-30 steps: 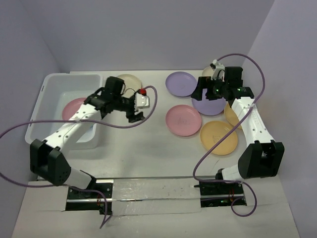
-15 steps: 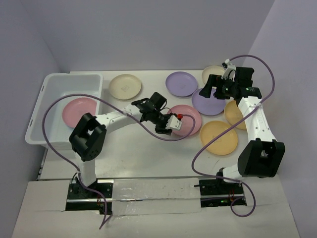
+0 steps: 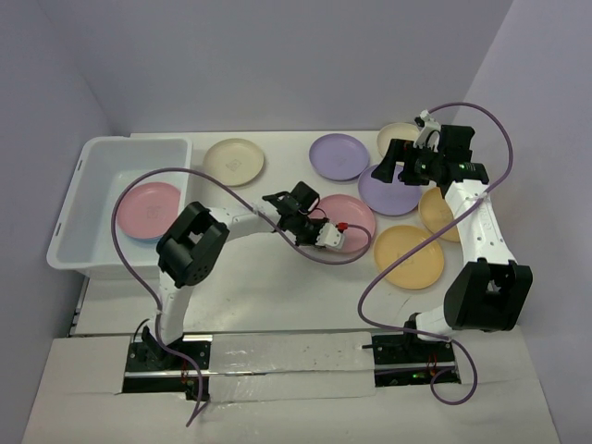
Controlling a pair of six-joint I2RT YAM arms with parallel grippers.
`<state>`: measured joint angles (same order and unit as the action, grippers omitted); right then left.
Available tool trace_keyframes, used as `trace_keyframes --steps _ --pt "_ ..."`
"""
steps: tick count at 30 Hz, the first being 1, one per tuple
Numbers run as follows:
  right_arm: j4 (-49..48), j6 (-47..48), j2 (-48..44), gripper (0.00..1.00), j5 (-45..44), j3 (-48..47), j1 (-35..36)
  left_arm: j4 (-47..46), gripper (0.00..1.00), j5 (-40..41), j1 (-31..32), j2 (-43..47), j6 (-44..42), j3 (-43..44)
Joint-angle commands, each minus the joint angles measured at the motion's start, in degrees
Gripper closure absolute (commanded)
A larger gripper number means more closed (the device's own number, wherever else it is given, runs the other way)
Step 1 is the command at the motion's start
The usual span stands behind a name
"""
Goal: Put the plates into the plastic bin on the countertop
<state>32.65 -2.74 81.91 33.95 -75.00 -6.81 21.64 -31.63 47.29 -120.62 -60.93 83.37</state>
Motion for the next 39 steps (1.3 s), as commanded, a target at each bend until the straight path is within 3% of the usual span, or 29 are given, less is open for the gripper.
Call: trace_keyframes --steps 1,4,7,11,14,17,20,24,28,39 --pt "-0.49 -0.33 -1.68 0.00 0.96 -1.02 -0.55 -1.81 0.91 3.07 0.33 3.43 1.24 -3.94" --pt "-0.71 -0.55 -1.99 0.00 1.34 -0.85 -0.49 1.24 1.00 4.82 0.02 9.60 2.00 -6.52" --pt "-0.99 -0.86 -1.84 0.00 2.08 -0.85 -0.49 6.37 1.00 5.61 -1.02 16.81 3.27 -8.31" --pt "-1.73 -1.31 -1.67 0.00 3.52 -0.40 -0.49 12.79 1.00 5.82 -7.06 31.16 12.29 -4.09" --pt "-1.98 -1.47 -1.46 0.00 4.13 -0.23 -0.47 17.73 1.00 2.73 -13.82 36.22 18.83 5.13" --pt "-1.99 -1.59 -0.94 0.00 5.01 -0.51 -0.40 22.45 1.00 1.74 -24.26 39.86 19.48 12.23" --pt "-2.28 -2.06 -0.26 0.00 5.66 -0.76 -0.40 23.33 1.00 2.80 -35.71 43.60 17.38 10.57" --pt "-2.20 -2.18 0.35 0.00 6.17 -1.20 -0.31 24.65 1.00 0.22 -49.85 43.55 15.23 7.00" --pt "-2.42 -2.17 0.45 0.00 6.21 -1.02 -0.22 23.42 1.00 -2.37 -59.04 41.53 12.80 2.09" --pt "-2.00 -1.76 0.53 0.00 5.45 -0.94 -0.29 25.50 1.00 -5.14 -64.34 28.37 -0.42 -1.82"
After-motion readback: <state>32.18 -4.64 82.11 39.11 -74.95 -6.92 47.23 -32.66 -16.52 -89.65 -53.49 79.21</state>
